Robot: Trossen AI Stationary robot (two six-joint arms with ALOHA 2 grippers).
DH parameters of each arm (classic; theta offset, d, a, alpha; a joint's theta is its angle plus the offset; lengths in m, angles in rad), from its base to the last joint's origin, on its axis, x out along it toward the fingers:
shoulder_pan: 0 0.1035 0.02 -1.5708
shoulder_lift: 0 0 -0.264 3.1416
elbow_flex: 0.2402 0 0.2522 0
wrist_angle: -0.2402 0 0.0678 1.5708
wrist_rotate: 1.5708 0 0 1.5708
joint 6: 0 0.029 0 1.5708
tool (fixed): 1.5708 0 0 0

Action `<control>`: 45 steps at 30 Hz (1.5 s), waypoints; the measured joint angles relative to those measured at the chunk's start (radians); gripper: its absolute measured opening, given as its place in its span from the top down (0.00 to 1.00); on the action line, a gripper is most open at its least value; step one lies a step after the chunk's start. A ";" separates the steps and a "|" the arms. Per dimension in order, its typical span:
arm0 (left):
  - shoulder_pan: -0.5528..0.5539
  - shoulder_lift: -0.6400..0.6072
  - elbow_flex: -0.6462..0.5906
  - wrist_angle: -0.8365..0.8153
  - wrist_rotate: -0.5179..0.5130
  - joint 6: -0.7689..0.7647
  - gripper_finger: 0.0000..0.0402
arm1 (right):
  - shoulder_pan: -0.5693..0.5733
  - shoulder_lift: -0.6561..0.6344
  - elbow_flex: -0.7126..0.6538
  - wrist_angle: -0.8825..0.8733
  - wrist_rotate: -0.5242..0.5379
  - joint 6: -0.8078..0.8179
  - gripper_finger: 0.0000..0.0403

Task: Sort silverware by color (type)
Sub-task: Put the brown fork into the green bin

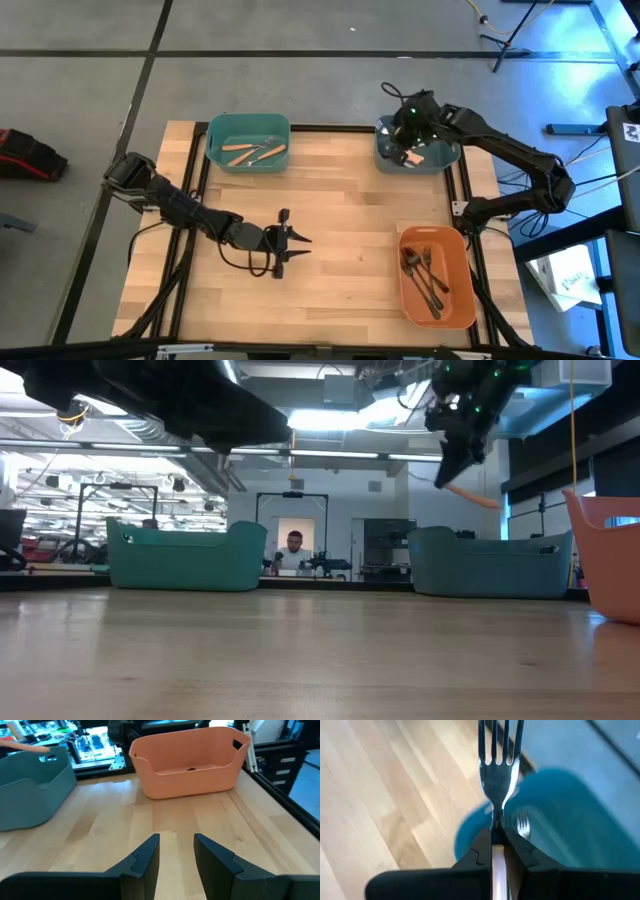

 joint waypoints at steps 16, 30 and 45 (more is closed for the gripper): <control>0.131 0.000 0.008 0.074 -0.030 0.056 0.54 | 0.313 0.001 0.006 0.296 0.048 0.014 0.97; 0.248 -0.007 0.123 0.105 -0.203 0.075 0.50 | 0.629 0.053 -0.317 0.954 0.372 0.018 0.97; 0.318 -0.007 0.141 0.136 -0.177 0.053 0.51 | 0.688 0.195 -0.341 1.201 0.389 0.012 0.97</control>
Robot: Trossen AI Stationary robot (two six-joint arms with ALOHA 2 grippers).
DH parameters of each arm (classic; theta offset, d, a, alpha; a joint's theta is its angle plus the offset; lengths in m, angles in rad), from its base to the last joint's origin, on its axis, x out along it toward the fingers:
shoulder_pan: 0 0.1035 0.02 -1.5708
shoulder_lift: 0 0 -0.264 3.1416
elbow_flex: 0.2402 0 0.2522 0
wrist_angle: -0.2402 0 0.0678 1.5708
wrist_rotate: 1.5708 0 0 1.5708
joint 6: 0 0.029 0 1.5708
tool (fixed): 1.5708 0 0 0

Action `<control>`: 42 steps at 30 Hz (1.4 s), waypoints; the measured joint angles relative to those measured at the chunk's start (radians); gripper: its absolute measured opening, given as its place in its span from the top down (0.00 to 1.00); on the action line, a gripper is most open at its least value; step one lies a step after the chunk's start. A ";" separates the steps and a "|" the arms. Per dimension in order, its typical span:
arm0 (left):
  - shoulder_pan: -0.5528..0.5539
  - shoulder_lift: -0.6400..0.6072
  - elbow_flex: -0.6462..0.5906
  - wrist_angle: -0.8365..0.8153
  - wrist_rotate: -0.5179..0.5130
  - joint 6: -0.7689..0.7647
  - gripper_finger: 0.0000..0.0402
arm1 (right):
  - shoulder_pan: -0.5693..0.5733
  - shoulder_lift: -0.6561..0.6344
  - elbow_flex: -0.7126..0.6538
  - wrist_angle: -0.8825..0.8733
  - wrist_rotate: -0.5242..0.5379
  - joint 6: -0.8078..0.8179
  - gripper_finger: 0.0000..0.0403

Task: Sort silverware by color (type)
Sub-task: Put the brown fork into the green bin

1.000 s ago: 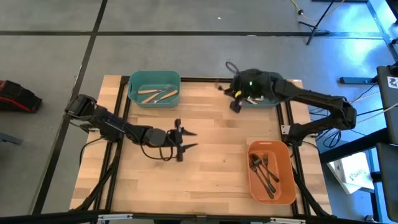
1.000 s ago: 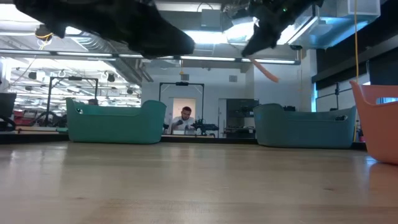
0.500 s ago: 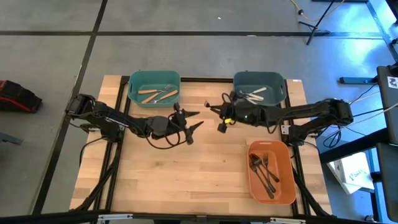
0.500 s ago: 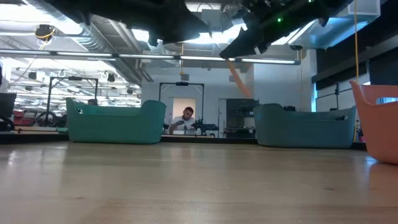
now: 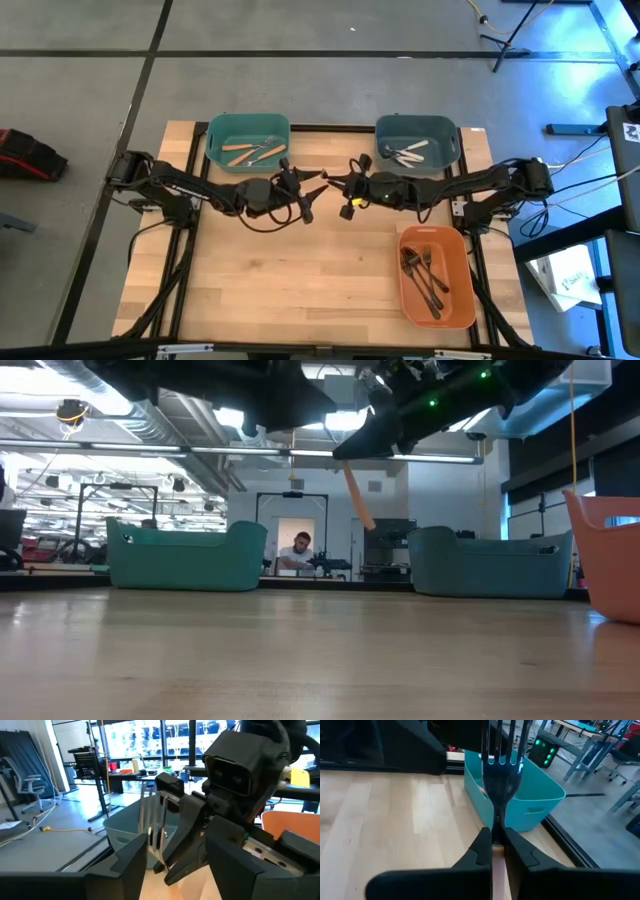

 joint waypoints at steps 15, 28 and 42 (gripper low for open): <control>0.045 0.001 0.000 -0.007 0.000 0.043 0.71 | -0.001 0.000 0.000 0.046 -0.044 -0.001 0.97; 0.039 -0.018 0.000 -0.044 -0.039 0.205 0.98 | 0.000 -0.011 0.000 0.024 -0.050 0.033 0.76; 0.145 -0.464 0.017 -0.725 -0.114 0.222 0.99 | 0.000 -0.055 0.001 -0.179 -0.046 0.068 0.60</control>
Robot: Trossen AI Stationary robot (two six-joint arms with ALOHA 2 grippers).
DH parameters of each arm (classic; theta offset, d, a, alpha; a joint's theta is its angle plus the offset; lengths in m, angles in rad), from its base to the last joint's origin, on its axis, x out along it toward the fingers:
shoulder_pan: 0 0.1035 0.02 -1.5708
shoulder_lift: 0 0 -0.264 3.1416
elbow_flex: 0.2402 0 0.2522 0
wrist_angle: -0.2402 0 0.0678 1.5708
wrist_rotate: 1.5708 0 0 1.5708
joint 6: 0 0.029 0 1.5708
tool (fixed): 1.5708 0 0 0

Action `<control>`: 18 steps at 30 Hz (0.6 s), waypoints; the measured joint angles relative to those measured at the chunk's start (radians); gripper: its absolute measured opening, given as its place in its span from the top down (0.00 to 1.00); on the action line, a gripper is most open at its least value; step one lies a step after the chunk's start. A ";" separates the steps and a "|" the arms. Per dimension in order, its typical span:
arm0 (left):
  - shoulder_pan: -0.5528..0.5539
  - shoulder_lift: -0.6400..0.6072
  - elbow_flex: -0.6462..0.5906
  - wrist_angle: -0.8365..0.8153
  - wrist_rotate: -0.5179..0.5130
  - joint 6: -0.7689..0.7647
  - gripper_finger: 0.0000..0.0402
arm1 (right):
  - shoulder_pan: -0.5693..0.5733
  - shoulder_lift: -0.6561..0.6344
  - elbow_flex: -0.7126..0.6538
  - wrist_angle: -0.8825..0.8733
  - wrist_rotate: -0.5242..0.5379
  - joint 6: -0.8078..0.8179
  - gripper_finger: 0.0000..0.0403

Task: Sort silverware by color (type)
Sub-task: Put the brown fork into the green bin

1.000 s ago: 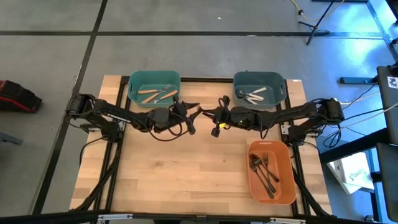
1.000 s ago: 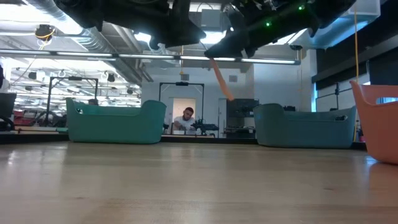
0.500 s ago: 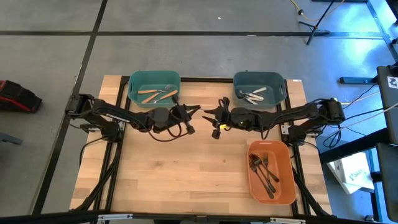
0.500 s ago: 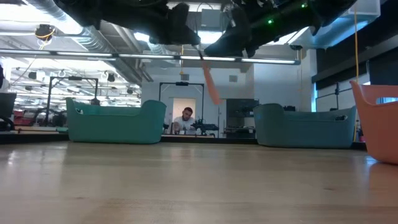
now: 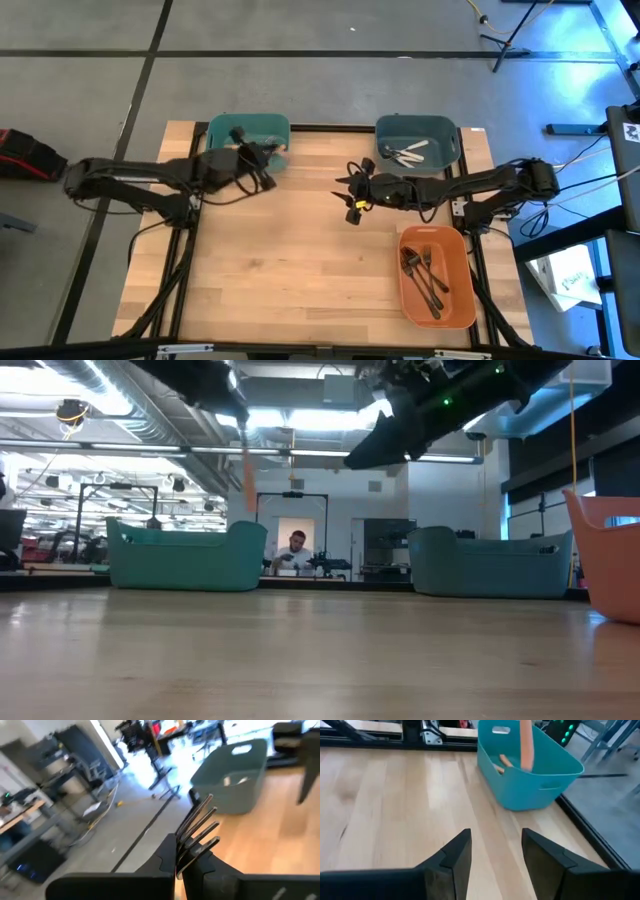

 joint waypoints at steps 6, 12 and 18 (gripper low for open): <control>0.122 -0.055 0.173 -0.380 0.012 -0.047 0.99 | -0.001 0.036 0.000 0.018 0.001 0.003 0.60; 0.302 -0.028 0.249 -0.611 0.086 -0.057 0.99 | -0.001 0.053 -0.001 0.001 0.001 0.019 0.60; 0.471 0.045 0.212 -0.647 0.196 0.016 0.98 | -0.001 0.070 -0.001 0.006 0.002 0.023 0.60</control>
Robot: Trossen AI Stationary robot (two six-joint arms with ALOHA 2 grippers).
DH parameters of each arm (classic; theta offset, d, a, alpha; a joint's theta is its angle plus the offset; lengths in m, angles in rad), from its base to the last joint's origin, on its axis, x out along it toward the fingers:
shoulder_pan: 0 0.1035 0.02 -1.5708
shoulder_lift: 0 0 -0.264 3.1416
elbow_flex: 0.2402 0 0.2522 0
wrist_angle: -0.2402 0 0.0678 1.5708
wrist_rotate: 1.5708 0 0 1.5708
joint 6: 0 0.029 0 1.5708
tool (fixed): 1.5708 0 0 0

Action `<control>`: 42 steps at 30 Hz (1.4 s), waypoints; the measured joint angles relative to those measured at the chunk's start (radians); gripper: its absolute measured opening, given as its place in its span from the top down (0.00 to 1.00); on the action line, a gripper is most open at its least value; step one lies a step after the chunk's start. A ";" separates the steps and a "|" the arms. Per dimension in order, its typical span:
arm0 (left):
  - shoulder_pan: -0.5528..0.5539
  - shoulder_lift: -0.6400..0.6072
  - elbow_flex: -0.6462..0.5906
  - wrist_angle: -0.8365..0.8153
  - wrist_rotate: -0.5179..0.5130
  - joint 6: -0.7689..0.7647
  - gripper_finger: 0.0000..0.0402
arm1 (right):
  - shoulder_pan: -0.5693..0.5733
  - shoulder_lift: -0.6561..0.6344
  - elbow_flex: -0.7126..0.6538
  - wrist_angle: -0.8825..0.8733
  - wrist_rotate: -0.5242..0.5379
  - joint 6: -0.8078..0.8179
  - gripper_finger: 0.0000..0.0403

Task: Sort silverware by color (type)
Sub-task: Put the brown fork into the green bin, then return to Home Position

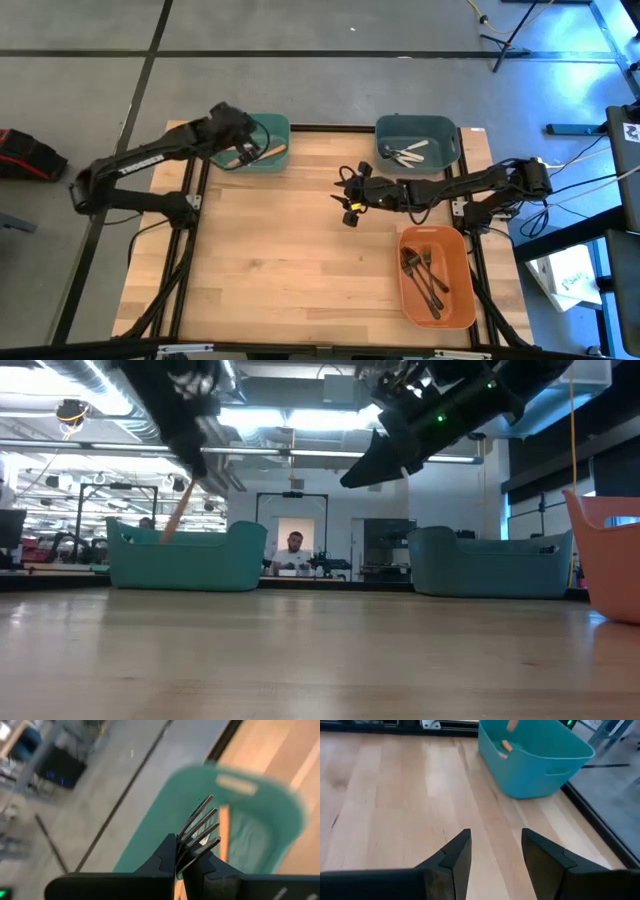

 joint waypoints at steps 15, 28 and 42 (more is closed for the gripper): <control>0.130 0.366 -0.015 -0.051 -0.029 0.052 0.98 | 0.000 0.003 0.000 -0.047 0.016 0.003 0.60; 0.144 0.439 -0.015 -0.017 -0.030 0.071 0.98 | 0.000 0.003 0.000 -0.062 0.016 0.003 0.60; 0.102 0.417 -0.015 -0.026 -0.084 0.077 0.76 | 0.000 0.003 0.000 -0.087 0.015 0.002 0.60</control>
